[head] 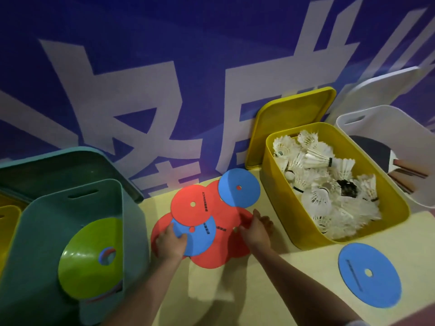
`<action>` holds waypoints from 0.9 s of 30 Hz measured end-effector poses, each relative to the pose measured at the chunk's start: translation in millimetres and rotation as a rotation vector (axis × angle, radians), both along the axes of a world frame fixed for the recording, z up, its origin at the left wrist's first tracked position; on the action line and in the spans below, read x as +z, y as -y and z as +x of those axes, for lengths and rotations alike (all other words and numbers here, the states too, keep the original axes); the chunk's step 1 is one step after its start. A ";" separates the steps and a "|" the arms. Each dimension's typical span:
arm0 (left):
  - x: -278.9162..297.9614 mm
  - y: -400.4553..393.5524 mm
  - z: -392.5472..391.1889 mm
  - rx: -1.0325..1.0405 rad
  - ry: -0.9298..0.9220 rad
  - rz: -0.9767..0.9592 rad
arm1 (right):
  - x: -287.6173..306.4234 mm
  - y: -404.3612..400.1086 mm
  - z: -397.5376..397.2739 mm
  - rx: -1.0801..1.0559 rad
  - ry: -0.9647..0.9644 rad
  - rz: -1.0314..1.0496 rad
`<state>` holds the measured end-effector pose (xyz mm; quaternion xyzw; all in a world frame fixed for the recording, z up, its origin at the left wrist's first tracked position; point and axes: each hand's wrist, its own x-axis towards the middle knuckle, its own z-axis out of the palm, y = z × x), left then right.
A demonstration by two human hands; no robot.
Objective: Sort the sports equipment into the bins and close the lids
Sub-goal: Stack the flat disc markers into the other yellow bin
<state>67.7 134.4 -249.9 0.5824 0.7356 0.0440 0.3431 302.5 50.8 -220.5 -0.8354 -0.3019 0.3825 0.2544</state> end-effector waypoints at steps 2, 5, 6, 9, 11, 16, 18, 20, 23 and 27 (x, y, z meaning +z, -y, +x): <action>-9.9 -3.1 2.8 0.061 -0.017 0.003 | -4.4 1.0 1.7 -0.024 -0.069 0.011; 5.0 -2.1 10.4 0.147 0.062 -0.011 | -6.5 6.8 -4.4 -0.018 -0.076 0.059; 7.9 -2.3 13.2 0.202 0.106 -0.023 | -7.5 8.4 -6.9 -0.020 -0.062 0.062; 18.3 -0.5 25.3 0.298 0.295 -0.055 | -12.3 12.0 -13.0 -0.039 -0.011 0.056; 22.6 3.8 32.7 0.289 0.370 -0.066 | -15.5 14.5 -16.0 -0.051 0.034 0.072; 26.7 11.9 34.5 0.323 0.422 -0.003 | -18.2 24.5 -21.7 -0.075 0.120 0.101; 27.1 13.0 30.9 0.324 0.416 -0.029 | -19.0 29.3 -26.0 -0.099 0.150 0.097; 28.1 12.1 23.1 0.352 0.422 -0.050 | -17.8 32.8 -29.7 -0.131 0.123 0.076; 23.0 10.4 11.3 0.356 0.445 -0.041 | -9.6 35.8 -26.7 -0.130 -0.006 0.096; 53.0 17.3 12.7 0.355 0.436 0.030 | 11.3 43.1 -15.6 -0.124 -0.102 0.197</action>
